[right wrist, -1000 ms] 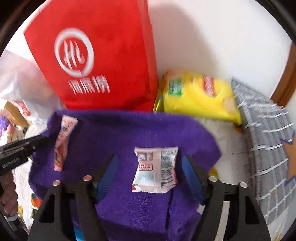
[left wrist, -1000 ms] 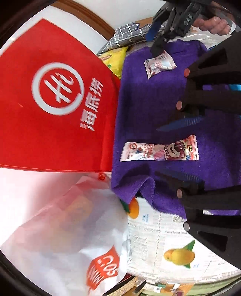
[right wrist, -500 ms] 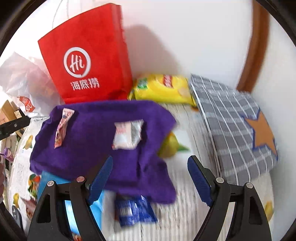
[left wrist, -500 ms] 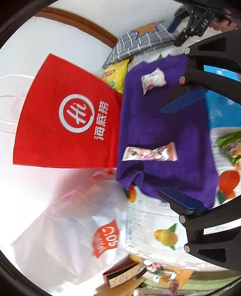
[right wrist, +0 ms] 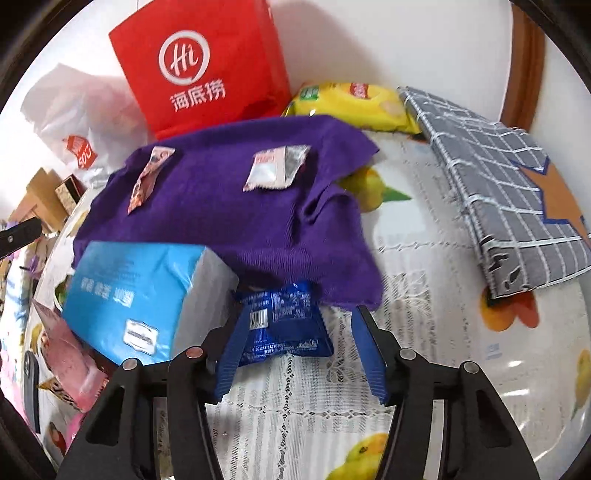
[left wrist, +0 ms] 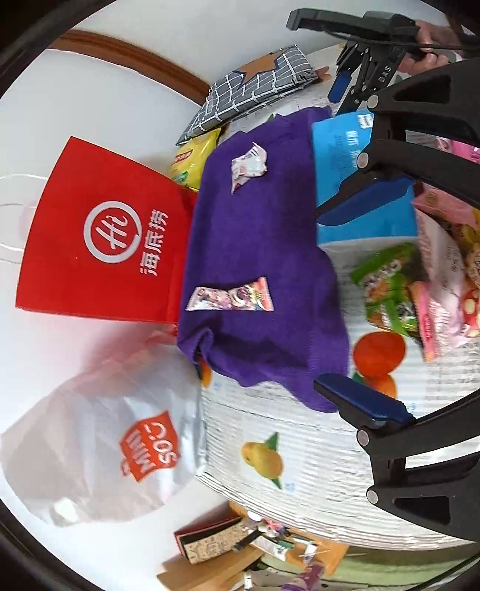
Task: Organize snacks
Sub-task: 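Grasp the dark blue snack packet beside the tissue box with the right tool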
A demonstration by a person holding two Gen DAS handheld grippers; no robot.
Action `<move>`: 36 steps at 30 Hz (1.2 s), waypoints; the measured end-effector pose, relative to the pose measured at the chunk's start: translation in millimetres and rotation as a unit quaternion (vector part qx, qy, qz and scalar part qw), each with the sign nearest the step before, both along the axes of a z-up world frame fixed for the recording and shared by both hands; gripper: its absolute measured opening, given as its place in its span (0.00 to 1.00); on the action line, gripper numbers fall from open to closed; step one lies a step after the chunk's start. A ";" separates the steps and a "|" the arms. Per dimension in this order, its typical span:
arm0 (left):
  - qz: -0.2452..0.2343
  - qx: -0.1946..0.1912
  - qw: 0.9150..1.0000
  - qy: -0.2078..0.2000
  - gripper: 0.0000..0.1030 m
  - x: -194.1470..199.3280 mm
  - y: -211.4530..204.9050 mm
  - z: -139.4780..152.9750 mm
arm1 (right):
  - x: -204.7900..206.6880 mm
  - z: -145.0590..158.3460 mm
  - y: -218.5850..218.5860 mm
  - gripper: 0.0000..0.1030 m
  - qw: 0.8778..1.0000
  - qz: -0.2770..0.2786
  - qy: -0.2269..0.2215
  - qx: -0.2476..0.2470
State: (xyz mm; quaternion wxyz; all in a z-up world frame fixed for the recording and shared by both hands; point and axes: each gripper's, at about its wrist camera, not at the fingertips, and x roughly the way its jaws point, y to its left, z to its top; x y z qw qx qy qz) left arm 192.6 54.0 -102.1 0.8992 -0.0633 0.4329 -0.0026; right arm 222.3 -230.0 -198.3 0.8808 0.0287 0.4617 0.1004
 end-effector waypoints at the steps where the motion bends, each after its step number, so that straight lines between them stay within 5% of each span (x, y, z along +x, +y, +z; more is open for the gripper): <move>1: 0.001 0.001 1.000 0.002 0.79 -3.2 0.4 -1.6 | 1.5 -2.6 0.8 0.56 1.000 0.004 0.004 0.003; 7: 0.008 0.014 1.000 0.003 0.79 -20.6 6.2 -5.5 | 9.8 -13.0 11.1 0.55 0.999 0.034 0.021 0.013; 11: 0.013 0.012 1.000 0.005 0.79 -30.0 12.6 -7.3 | 3.1 -8.9 3.3 0.25 0.998 0.037 0.023 0.044; 21: 0.007 0.001 1.000 0.008 0.79 -54.9 15.1 -17.3 | -58.1 4.8 -11.8 0.19 0.997 0.036 0.024 0.058; 31: -0.011 -0.006 1.000 0.008 0.79 -68.1 10.3 -26.0 | -122.6 1.6 -16.8 0.55 0.999 0.039 0.027 -0.006; 36: -0.017 -0.012 1.000 0.002 0.79 -71.6 7.3 -28.1 | -143.1 10.6 -15.9 0.60 0.997 0.048 -0.012 -0.055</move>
